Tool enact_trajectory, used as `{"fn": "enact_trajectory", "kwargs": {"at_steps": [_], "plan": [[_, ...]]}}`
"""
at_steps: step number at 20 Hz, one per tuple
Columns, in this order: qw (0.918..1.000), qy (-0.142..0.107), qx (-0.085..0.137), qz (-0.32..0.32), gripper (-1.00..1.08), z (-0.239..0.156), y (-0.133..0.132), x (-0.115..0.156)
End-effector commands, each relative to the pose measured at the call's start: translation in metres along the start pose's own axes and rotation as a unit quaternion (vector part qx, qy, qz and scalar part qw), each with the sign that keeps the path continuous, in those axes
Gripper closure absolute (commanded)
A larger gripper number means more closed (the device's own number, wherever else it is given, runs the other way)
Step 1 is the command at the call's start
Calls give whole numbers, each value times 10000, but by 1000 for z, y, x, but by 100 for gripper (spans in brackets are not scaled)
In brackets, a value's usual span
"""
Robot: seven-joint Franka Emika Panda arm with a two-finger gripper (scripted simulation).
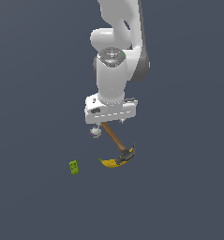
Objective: Pick up a designated object from a clutter of objects.
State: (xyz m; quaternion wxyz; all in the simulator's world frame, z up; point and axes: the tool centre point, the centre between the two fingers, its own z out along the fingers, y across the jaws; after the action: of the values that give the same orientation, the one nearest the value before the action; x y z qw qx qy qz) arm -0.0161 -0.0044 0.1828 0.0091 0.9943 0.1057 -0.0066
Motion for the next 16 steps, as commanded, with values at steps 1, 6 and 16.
{"fn": "enact_trajectory", "kwargs": {"at_steps": [1,6,16], "plan": [[9998,18,14,-182,-92,23,-8,-4],[9988,46,40,-482,-92,59,-21,-14],[9967,78,73,-805,-92,96,-35,-28]]}}
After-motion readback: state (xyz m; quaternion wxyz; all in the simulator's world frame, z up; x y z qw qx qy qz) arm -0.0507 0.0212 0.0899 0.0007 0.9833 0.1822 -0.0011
